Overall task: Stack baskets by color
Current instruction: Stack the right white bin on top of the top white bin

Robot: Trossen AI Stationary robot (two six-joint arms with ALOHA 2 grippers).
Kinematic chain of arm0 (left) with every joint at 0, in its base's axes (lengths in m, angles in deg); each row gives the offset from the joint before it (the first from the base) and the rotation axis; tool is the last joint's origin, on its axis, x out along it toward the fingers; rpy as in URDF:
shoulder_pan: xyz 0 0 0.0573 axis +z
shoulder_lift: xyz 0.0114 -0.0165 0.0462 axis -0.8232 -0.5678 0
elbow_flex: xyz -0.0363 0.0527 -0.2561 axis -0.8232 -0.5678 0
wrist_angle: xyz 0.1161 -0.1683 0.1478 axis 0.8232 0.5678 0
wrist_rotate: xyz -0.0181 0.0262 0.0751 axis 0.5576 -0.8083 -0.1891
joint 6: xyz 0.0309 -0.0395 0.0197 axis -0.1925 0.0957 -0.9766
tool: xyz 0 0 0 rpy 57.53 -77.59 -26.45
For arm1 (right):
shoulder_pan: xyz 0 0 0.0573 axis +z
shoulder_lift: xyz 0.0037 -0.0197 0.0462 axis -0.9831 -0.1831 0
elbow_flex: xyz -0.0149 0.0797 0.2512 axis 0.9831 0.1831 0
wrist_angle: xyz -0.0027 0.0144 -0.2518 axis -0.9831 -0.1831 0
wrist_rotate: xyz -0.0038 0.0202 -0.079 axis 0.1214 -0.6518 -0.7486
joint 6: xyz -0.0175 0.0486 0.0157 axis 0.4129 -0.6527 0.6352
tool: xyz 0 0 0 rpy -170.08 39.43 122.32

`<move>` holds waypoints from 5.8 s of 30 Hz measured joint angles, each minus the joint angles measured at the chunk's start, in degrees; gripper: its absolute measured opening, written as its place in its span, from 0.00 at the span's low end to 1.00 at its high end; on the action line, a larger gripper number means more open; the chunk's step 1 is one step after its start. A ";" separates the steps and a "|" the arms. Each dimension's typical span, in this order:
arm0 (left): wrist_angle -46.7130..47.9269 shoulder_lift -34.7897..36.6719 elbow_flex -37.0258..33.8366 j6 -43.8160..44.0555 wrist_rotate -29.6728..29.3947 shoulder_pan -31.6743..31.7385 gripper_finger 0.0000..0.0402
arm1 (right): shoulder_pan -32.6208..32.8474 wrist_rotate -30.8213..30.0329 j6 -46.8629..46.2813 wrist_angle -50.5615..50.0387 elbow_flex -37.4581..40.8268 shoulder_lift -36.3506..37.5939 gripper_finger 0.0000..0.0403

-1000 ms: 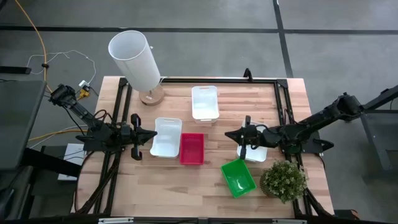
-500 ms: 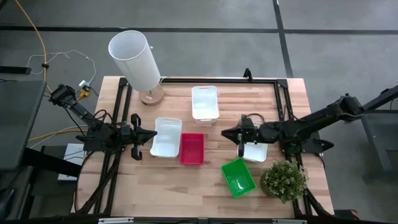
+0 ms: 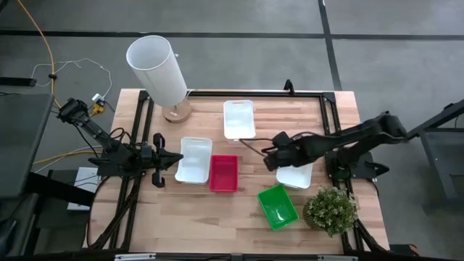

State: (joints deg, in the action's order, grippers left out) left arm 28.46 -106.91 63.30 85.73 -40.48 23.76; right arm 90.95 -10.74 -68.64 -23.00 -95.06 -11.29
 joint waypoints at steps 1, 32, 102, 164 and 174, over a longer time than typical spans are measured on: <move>0.00 -0.02 0.00 0.02 0.08 0.00 0.00 | -0.05 -0.12 -0.29 -0.55 0.11 -1.28 0.59; 0.02 0.00 0.00 1.57 2.29 0.00 0.00 | 0.36 -2.19 -10.34 -1.55 0.97 -18.90 0.15; 0.04 -0.02 0.00 1.05 2.40 -0.02 0.00 | -25.23 1.19 14.93 9.02 -38.44 -31.69 0.00; 1.68 -0.02 -0.02 3.23 2.52 -0.01 0.00 | -9.81 1.12 41.09 -18.55 -38.41 -27.07 0.56; 2.00 -0.02 -0.02 3.58 2.92 0.00 0.00 | -10.07 -0.24 39.56 -22.44 -38.37 -26.65 0.56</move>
State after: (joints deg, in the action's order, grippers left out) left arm 30.46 -106.93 63.28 89.32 -37.56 23.76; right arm 80.88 -10.98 -29.08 -45.44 -133.43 -37.94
